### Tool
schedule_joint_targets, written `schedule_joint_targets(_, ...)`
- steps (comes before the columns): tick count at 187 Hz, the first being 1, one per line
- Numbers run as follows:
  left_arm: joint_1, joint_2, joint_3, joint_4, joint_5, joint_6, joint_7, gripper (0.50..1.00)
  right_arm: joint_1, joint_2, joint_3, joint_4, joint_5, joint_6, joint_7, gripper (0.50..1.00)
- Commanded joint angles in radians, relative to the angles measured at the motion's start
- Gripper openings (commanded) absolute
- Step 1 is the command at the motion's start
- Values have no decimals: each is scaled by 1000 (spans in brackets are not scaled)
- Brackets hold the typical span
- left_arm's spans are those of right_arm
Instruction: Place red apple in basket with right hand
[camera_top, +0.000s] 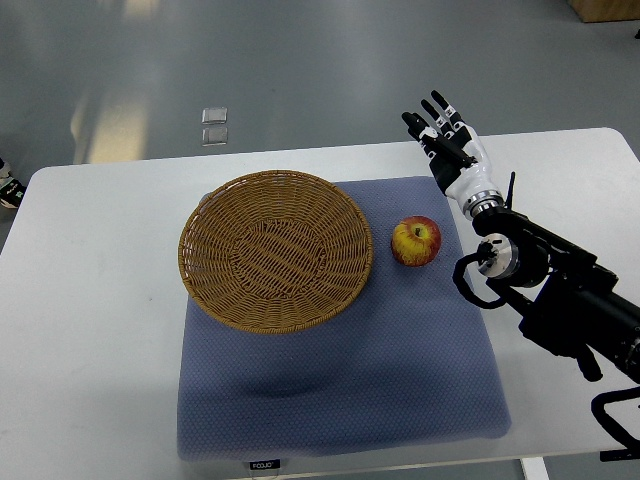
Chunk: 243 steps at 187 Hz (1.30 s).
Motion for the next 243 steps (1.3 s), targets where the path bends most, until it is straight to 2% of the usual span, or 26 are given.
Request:
schedule_joint_targets(1,0,0,0,0,0,0,0,1000,-1,2,0,0,0,0,0,921)
schedule_joint_targets(243,0,0,0,1,0,1,0,1000,15,-7,0,3,2,-5,-2,921)
